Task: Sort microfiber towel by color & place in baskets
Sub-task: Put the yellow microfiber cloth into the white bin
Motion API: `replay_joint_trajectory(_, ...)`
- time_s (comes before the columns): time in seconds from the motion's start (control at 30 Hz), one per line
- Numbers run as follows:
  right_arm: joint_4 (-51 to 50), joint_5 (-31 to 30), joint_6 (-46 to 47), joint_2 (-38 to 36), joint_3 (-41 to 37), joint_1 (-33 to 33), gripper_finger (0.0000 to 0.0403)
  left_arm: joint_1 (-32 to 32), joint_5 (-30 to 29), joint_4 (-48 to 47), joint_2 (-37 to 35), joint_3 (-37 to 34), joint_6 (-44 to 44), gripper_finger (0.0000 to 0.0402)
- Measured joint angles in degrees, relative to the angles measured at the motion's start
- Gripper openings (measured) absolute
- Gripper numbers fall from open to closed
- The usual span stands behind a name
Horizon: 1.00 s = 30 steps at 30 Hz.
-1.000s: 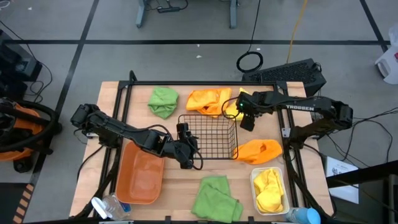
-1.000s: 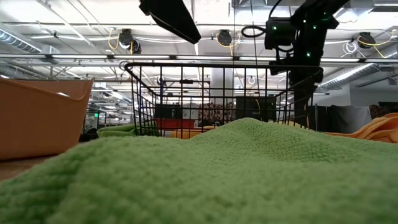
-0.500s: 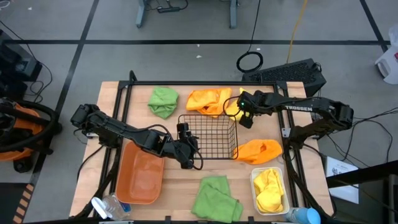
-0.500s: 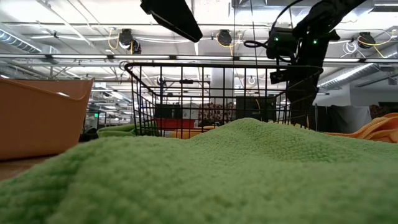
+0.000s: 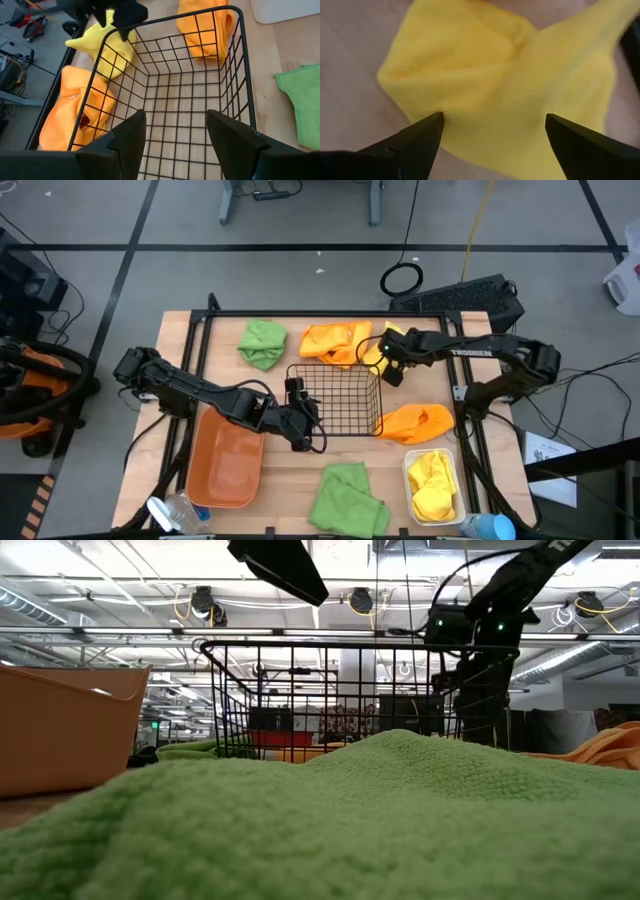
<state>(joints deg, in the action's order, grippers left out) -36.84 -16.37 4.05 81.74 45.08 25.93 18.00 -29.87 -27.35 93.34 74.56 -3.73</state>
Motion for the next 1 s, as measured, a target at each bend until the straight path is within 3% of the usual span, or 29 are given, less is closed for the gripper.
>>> replay_joint_trajectory(0.33,1.1,1.52,1.23,9.8,0.18,-0.02,0.0233,-0.07,0.02,0.15,0.0,0.0,0.45,0.0214)
replay_joint_trajectory(0.67,0.99,1.06,3.51,10.19,0.01,-0.04,0.0026,-0.07,0.02,2.67,0.0,0.0,1.2,0.0214)
replay_joint_trajectory(1.0,-5.02,1.74,9.46,-3.26,0.0,-1.92,0.0005,-0.04,0.02,2.91,0.0,0.0,1.2,0.0214)
